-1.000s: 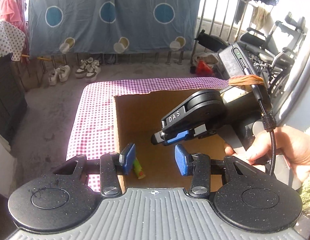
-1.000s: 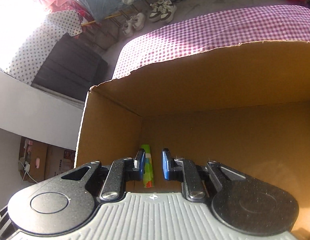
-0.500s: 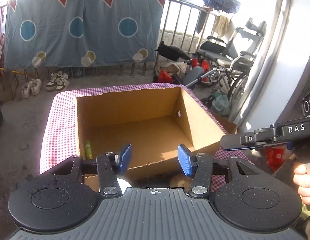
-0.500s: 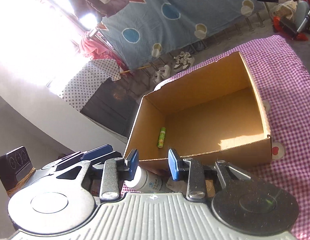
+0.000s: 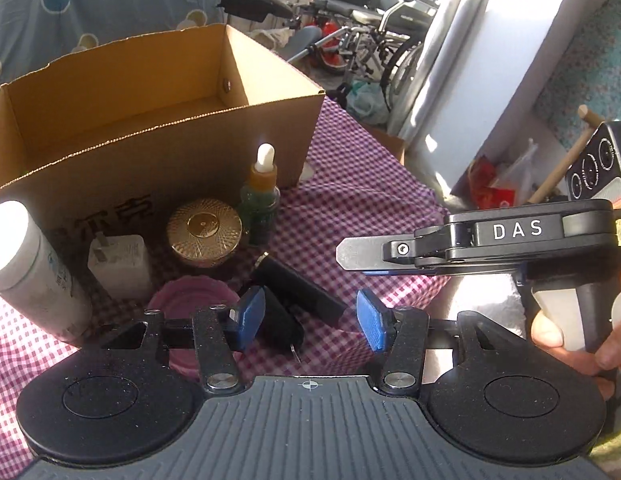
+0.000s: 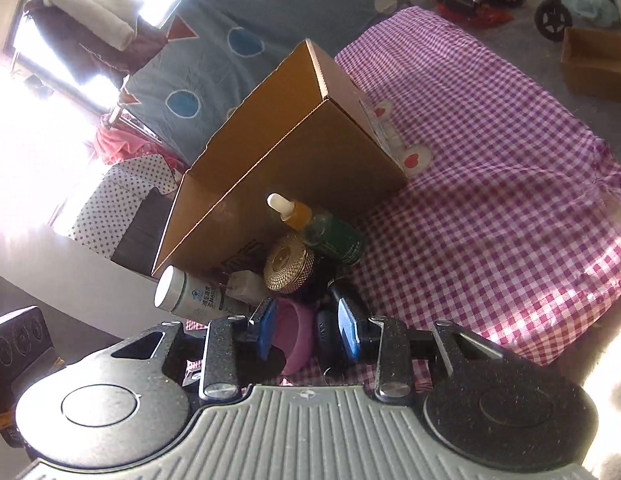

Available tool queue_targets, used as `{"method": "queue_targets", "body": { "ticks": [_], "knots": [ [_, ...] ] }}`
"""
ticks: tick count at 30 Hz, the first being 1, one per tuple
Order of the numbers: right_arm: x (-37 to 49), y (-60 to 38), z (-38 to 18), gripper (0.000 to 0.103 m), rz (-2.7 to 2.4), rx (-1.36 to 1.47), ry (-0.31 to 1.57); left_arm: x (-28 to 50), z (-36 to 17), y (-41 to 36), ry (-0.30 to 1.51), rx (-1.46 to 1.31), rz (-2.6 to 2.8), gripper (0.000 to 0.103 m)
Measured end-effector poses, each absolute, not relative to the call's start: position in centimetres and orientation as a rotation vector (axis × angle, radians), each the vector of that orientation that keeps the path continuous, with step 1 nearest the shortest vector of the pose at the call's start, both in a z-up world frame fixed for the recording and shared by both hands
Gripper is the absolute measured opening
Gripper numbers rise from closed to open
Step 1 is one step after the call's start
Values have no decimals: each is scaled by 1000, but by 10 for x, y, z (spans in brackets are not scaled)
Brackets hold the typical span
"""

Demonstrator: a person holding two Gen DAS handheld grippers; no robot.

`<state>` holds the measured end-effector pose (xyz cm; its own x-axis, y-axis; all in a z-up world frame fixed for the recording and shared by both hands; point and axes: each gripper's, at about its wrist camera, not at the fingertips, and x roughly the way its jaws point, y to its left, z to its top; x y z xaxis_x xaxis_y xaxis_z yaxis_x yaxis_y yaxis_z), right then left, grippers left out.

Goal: Organize rigid objects
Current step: 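Reach the right gripper to the black cylindrical tube and grasp it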

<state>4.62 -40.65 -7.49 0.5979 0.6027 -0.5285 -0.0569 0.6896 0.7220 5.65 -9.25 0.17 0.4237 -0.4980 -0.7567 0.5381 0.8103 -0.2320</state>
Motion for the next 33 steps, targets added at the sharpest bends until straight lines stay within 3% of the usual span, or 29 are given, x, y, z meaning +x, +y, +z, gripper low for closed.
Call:
{"method": "queue_targets", "body": {
  "ticks": [33],
  "knots": [
    [97,-421,-134,32,490,794,989,82,-43,-148,1089,95,-629,49]
  ]
}}
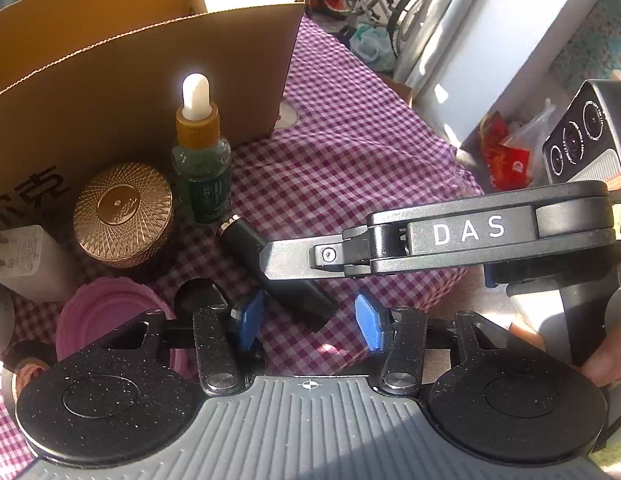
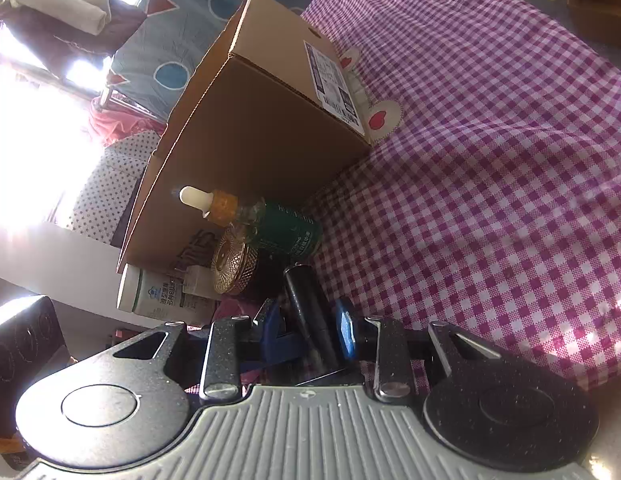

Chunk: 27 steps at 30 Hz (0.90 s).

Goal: Organize rigid objects
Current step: 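Reach the right gripper to the black cylindrical tube and grasp it, then lift the black tube with the right gripper and carry it over the box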

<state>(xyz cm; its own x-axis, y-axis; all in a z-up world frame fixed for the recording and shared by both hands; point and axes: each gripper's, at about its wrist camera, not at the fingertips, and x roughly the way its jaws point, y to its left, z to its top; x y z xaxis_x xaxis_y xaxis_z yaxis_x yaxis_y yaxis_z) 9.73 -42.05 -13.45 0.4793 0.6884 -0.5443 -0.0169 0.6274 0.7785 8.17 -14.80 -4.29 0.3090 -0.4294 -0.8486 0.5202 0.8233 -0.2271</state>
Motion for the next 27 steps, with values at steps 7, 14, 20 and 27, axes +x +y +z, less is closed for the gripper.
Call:
{"method": "queue_targets", "body": {
  "ticks": [7,14,20,27],
  "knots": [
    [85,-432,-137,30,466,823,999,77,-44,-154,1078,129,-673,49],
    [89,-425,-128,30,432,763,987,77,-43,-161,1072,161,-640,45],
    [93,-416,-123,30,425,711,961,78,-44,-162,1054,172,-620,44],
    [87,-412,-118,31,417,693,915,72,-41,-161,1023,167,-624,44]
  ]
}}
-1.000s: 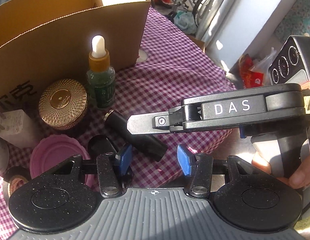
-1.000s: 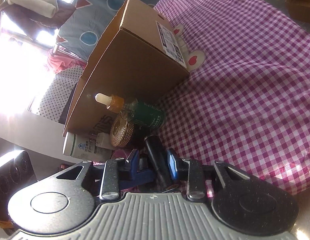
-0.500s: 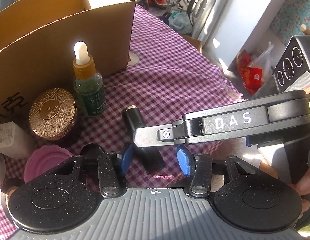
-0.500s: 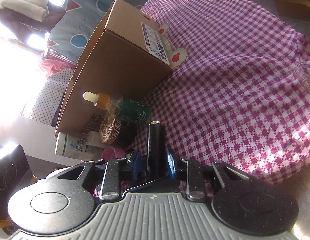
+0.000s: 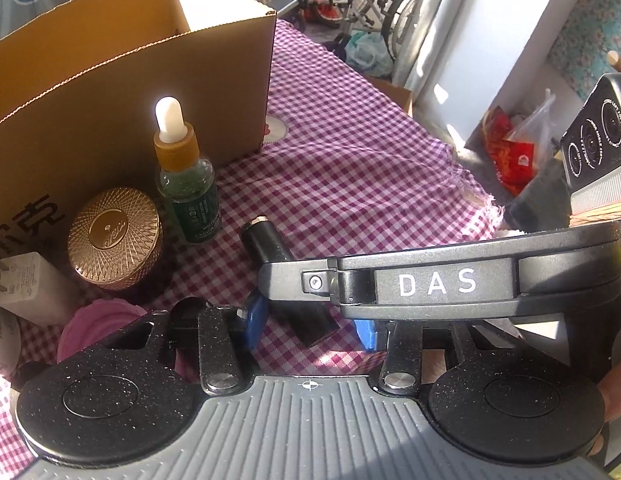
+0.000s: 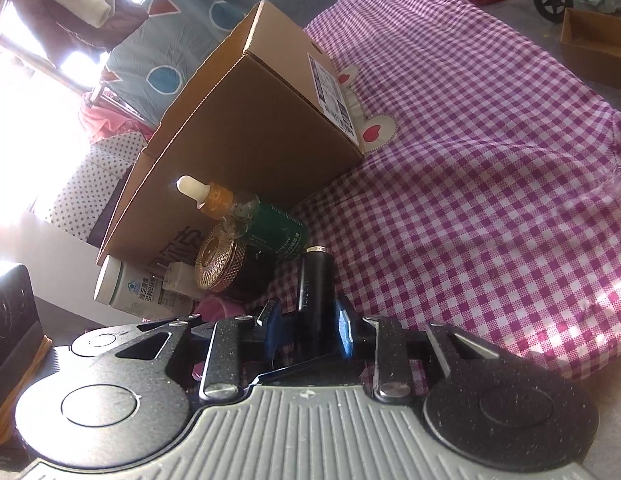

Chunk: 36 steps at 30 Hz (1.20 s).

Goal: Organize rigid objects
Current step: 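Lift the black tube with the right gripper and carry it over the box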

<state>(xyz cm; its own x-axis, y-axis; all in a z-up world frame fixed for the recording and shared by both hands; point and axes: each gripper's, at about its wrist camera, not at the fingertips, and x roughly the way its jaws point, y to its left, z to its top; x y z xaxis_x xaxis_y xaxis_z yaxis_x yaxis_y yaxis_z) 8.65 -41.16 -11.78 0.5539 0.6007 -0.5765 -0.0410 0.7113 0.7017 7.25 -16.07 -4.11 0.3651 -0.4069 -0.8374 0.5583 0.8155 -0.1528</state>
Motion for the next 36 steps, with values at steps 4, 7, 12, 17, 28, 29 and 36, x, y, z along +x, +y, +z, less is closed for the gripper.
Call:
{"method": "queue_targets", "body": {
  "ticks": [4,7,12,17,28,29,36],
  "knots": [
    [78,-415,-110,28,408,696,885,66,-32,-158,992,160,-644,44],
    [71,-416,-101,27,404,691,864,60,-25,-157,967,156,-653,43],
    [61,-410,-86,26,398,673,831,52,-16,-151,932,147,-662,43],
    [56,-399,-66,26,407,646,792,44,2,-139,883,130,-665,43],
    [67,-350,13,26,523,541,611,43,68,-92,712,94,-601,43],
    [73,-344,19,26,541,532,601,46,72,-87,706,87,-590,43],
    [133,-294,51,25,649,466,606,91,97,-50,708,26,-493,43]
  ]
}}
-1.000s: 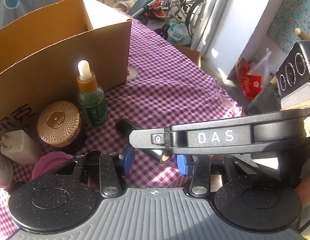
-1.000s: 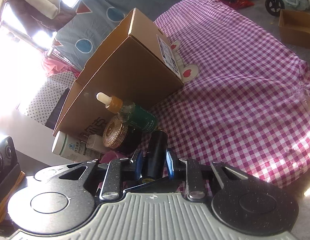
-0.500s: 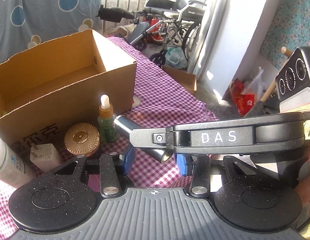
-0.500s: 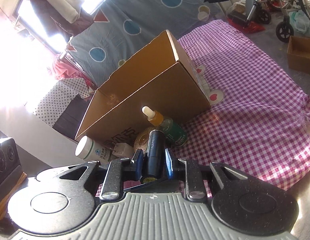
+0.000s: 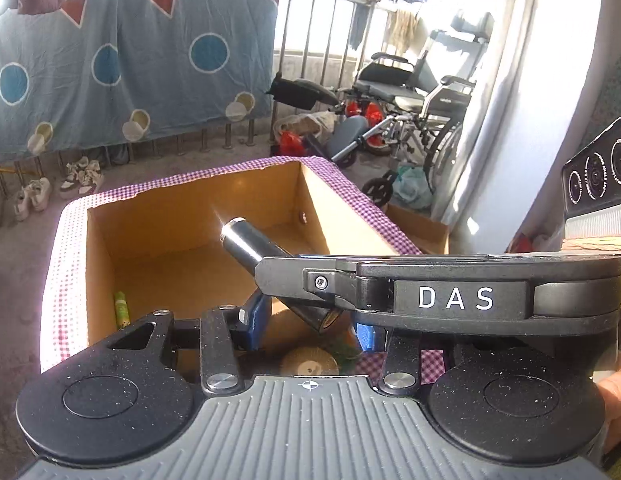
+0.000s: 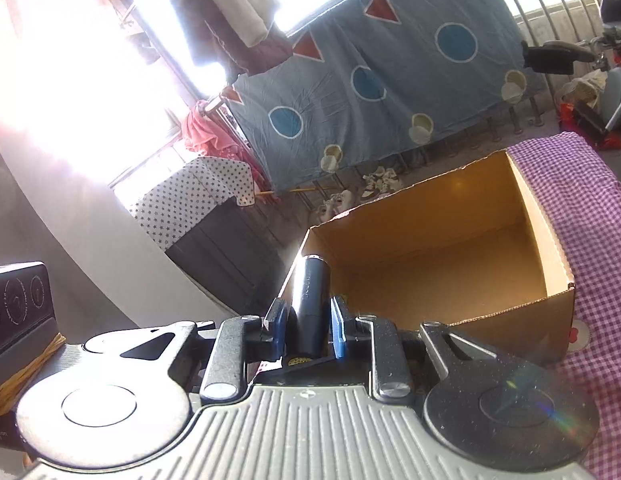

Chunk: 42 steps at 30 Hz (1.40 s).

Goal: Organize rigid objects
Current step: 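Lift the black tube with the right gripper and carry it over the box, then lower the black tube into the box and open the right gripper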

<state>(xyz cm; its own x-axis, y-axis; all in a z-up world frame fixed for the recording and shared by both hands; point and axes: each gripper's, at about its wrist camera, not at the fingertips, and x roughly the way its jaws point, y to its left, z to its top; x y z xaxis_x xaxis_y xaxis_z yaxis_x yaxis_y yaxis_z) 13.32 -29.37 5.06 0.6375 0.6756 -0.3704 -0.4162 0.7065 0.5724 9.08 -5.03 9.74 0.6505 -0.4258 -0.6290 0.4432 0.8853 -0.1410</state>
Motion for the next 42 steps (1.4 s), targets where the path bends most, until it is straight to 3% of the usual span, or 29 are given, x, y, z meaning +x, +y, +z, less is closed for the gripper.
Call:
{"method": "queue_targets", "body": {
  "ticks": [9,21,28,37,39,42],
  "knots": [
    [246,-236,41,25,697,483,823,179,86,-4,868,-88,-421,43],
    [354,-202,-36,25,581,638,1109,252,37,7,1057,-81,-294,46],
    [374,-193,-81,25,521,736,1230,252,38,10,1028,-50,-247,50],
    [388,-189,-76,28,517,729,1212,244,48,14,993,-54,-221,51],
    [388,-191,-74,32,513,744,1194,243,51,18,986,-67,-220,52],
    [386,-199,-71,53,519,793,1157,239,55,23,977,-87,-230,53]
  ]
}}
